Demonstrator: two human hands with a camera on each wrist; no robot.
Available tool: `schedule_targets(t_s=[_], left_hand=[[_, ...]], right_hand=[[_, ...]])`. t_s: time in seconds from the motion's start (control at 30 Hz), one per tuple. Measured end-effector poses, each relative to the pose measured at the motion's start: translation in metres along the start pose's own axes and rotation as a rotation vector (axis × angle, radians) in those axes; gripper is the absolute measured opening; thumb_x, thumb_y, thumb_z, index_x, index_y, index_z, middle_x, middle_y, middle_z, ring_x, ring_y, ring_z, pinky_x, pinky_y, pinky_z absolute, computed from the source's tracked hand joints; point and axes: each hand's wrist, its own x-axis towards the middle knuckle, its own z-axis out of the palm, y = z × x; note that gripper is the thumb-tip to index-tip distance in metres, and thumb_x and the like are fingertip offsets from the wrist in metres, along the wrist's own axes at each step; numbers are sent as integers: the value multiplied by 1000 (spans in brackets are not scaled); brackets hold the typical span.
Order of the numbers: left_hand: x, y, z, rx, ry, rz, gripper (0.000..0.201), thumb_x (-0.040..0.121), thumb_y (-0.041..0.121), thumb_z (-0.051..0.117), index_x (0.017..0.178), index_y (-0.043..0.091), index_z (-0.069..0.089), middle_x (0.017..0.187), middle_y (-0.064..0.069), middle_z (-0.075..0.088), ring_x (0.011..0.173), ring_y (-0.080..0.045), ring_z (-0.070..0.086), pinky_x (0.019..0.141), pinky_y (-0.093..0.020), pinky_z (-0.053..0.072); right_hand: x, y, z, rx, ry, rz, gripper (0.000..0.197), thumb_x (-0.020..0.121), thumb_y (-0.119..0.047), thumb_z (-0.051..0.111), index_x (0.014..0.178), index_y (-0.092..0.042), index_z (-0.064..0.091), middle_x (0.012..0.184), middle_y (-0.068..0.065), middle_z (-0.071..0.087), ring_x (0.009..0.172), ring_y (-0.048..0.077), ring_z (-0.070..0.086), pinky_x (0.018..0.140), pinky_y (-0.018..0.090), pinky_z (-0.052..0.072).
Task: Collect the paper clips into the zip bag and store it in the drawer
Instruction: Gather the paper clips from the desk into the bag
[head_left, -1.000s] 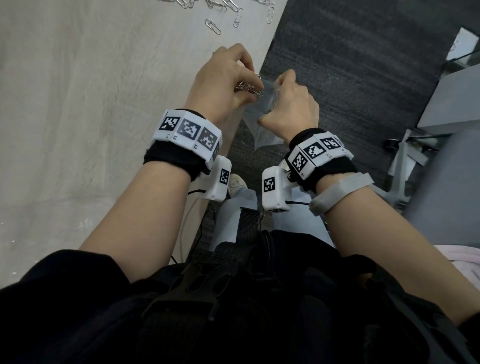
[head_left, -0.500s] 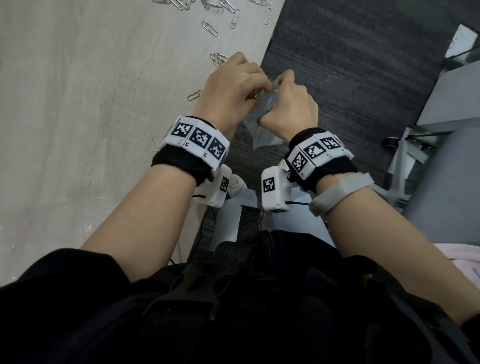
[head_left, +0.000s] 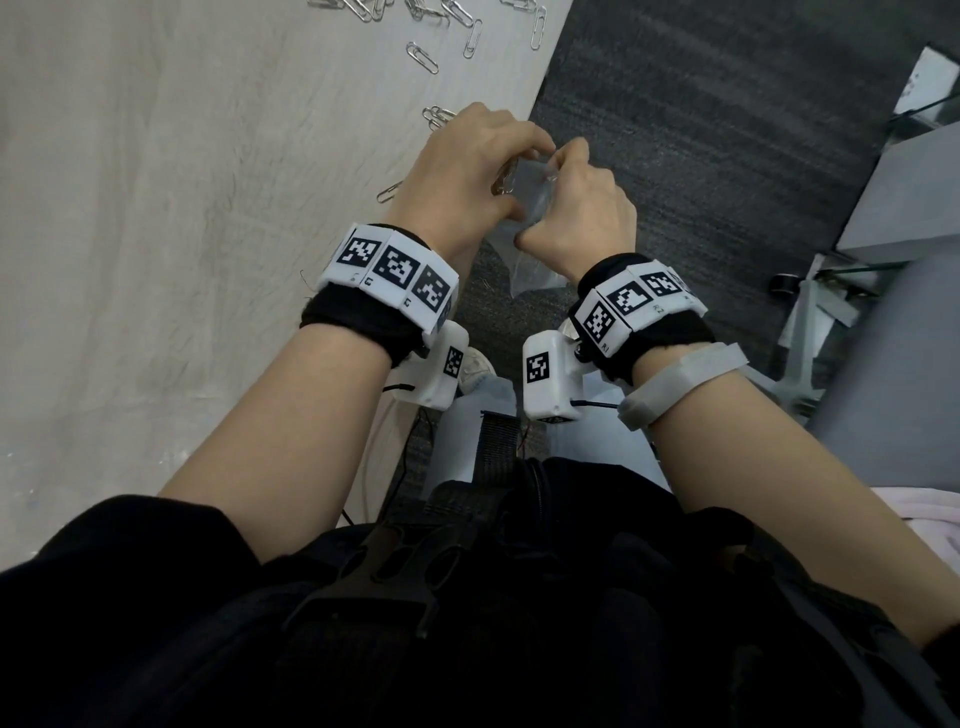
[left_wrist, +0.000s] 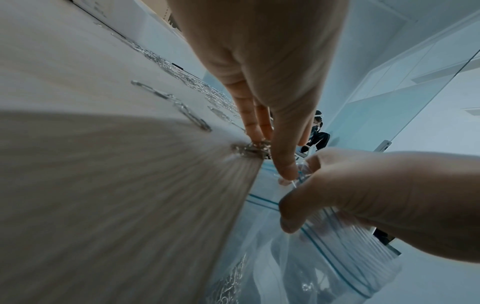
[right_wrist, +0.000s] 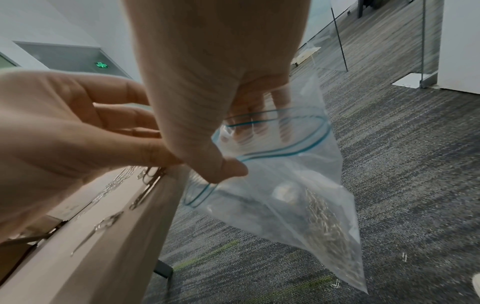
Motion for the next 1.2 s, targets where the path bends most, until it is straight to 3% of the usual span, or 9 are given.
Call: schedule_targets(t_s=[0.17, 0.3, 0.57, 0.67, 0.77, 0.83, 0.93, 1.07, 1.2], left_hand=[[-5, -3, -2, -43, 35, -13, 51, 66, 12, 77, 114, 13, 62, 109, -8, 65, 102, -26, 57, 88, -32, 41], [-12, -5, -3, -157, 84, -37, 46, 64, 3, 75, 108, 9, 65, 103, -10, 66, 91, -22, 63, 78, -39, 54], [-10, 7, 6, -305, 118, -107, 47, 62, -14, 61, 103, 8, 67, 99, -9, 65, 82, -19, 63, 70, -31, 56], [-12, 9, 3, -345, 182, -127, 45, 63, -13, 53, 100, 8, 68, 99, -7, 67, 84, -16, 63, 68, -28, 55], [-16, -1, -6, -291, 333, -156, 31, 74, 2, 53, 100, 8, 69, 102, -6, 68, 96, -17, 60, 79, -25, 51], [-20, -11, -12, -200, 395, -216, 36, 78, 19, 47, 106, 11, 67, 114, -5, 63, 112, -19, 52, 95, -16, 38], [-30, -29, -21, -48, 330, -402, 41, 82, 31, 58, 121, 20, 58, 131, -1, 49, 126, -19, 37, 106, -29, 29], [-49, -36, -31, -195, 271, -487, 76, 58, 53, 79, 123, 23, 53, 122, -1, 39, 112, -14, 44, 100, -29, 41], [-50, -26, -25, -127, 186, -455, 84, 43, 58, 82, 115, 21, 57, 118, -4, 45, 107, -19, 48, 92, -34, 47]], right_hand=[[-2, 0, 1, -7, 3, 0, 54, 78, -23, 70, 122, -10, 41, 115, 11, 63, 107, 34, 61, 76, 34, 39], [-2, -1, 2, -16, 16, 2, 52, 77, -19, 68, 122, -11, 42, 115, 11, 63, 107, 34, 61, 81, 37, 46], [-5, -1, 2, -8, 20, -12, 52, 80, -25, 67, 122, -8, 41, 116, 13, 63, 108, 36, 61, 82, 38, 46], [-5, 0, 3, -9, 27, -7, 50, 77, -18, 65, 120, -9, 42, 114, 12, 63, 105, 35, 62, 77, 35, 43], [-5, 0, 4, -11, 25, -2, 50, 76, -15, 66, 120, -10, 43, 113, 11, 63, 104, 34, 62, 75, 34, 42], [-6, 0, 4, -4, 22, -1, 50, 76, -16, 67, 120, -10, 43, 113, 12, 63, 104, 34, 62, 77, 35, 44], [-7, 0, 4, 2, 23, 4, 52, 75, -15, 67, 121, -10, 43, 114, 12, 63, 105, 34, 62, 79, 36, 45], [-7, 0, 4, -1, 23, 2, 52, 76, -16, 67, 121, -9, 42, 115, 12, 63, 105, 35, 61, 76, 35, 42], [-9, -1, 6, -6, 22, 6, 51, 76, -15, 66, 121, -10, 42, 112, 11, 63, 104, 35, 61, 74, 33, 38]])
